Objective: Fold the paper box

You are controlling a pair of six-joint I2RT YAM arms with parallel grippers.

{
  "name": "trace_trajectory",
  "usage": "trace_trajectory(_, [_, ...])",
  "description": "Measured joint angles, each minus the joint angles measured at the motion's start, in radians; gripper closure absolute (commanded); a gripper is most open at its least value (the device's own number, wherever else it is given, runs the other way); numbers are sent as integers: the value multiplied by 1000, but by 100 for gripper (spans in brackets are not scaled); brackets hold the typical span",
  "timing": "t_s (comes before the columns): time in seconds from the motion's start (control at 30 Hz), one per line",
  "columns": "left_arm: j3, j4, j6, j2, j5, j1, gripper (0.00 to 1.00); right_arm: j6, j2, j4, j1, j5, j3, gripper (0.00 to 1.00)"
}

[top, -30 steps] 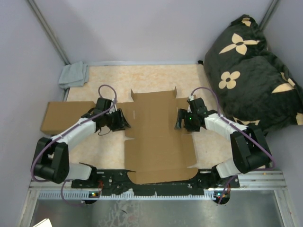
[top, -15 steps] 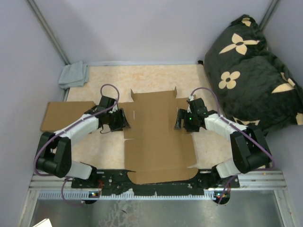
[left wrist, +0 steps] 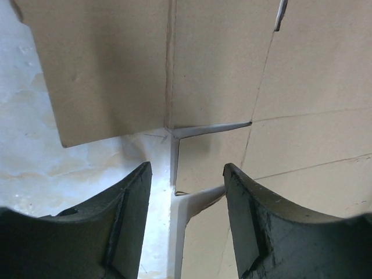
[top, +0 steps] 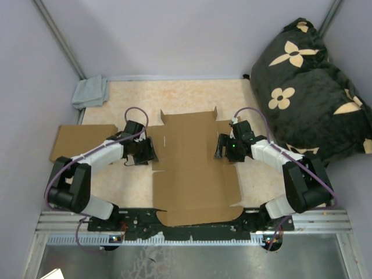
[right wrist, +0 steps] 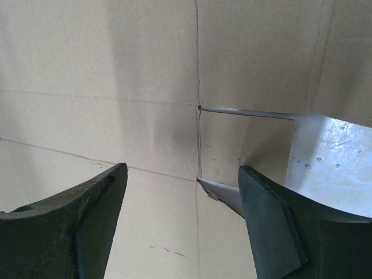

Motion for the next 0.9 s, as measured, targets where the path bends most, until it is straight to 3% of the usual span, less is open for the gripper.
trace_trajectory(0.4, [-6,79,4,51,43,-42,51,0,0,2,0,-4,0,23])
trace_trajectory(0.9, [25,51,-21,6,66,-86,55,0,3,5,0,-10,0,23])
